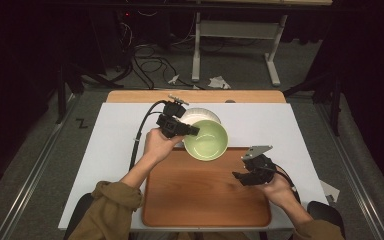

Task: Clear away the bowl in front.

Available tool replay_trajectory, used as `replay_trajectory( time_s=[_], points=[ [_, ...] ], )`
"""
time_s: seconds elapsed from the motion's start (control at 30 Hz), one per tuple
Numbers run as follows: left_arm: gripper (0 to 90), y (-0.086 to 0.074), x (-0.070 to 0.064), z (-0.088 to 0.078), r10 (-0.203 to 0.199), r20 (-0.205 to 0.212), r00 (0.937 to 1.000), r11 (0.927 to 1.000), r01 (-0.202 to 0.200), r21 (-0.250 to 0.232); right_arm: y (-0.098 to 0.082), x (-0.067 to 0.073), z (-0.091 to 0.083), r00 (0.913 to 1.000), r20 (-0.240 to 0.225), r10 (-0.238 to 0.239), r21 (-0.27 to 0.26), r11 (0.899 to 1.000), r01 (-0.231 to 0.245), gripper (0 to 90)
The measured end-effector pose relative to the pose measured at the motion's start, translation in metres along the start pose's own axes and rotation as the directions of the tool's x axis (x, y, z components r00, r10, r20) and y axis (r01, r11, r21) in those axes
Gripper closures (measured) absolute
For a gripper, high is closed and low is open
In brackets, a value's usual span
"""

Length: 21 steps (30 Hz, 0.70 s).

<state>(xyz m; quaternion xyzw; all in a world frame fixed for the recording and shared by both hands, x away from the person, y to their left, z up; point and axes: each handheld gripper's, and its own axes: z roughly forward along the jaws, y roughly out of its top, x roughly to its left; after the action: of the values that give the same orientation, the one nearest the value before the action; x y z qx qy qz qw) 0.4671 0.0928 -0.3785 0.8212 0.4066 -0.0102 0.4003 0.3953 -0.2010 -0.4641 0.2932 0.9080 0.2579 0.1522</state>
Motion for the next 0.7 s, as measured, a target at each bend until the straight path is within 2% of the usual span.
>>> replay_trajectory(
  time_s=[0.7],
  points=[
    [82.5,-0.018,-0.004,-0.002,0.003,0.028,0.9996,0.9999,-0.003,0.016,0.000,0.000,0.001,1.0000,0.004,0.002,0.004,1.000,-0.002,39.1]
  ],
)
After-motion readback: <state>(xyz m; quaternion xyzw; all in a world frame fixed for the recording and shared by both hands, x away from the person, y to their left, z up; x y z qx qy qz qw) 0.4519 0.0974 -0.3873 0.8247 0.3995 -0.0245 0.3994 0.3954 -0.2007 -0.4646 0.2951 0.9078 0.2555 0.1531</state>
